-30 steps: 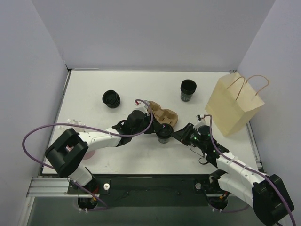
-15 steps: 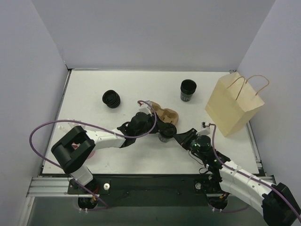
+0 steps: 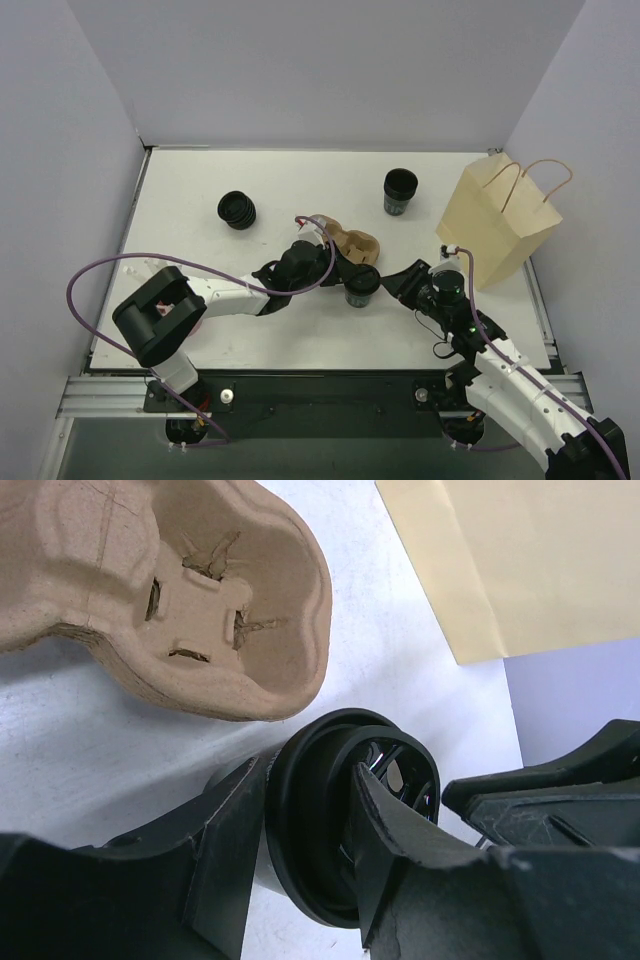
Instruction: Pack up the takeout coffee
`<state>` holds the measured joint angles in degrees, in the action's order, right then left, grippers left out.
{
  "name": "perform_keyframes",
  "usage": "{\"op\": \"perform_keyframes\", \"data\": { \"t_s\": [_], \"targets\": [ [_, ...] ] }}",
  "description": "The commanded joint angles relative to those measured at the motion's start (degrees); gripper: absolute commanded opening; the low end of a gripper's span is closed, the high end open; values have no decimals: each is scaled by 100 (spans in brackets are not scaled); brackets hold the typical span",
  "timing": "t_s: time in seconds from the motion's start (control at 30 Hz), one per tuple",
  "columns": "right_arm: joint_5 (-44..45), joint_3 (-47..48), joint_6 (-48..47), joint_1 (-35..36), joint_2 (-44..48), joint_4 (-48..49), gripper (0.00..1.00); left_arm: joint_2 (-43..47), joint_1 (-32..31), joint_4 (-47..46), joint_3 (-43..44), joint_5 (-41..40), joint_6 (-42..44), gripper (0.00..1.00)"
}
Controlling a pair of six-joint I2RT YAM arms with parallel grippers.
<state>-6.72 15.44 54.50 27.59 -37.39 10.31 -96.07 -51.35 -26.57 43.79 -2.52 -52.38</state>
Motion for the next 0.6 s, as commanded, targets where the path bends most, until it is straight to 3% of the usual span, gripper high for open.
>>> {"op": "perform_keyframes", "data": {
  "t_s": [0.0,0.43,0.57],
  "targets": [
    [-391,301,-247,-237,-181,-160,30,-720,-147,3070,-662,-11,597,47],
    [-559,39,-10,-334,-656,577,28,-720,-147,3052,-705,-29,597,46],
    [-340,-155,-53,-334,-709,622,22,-729,-173,3017,-740,-38,554,46]
  ]
}}
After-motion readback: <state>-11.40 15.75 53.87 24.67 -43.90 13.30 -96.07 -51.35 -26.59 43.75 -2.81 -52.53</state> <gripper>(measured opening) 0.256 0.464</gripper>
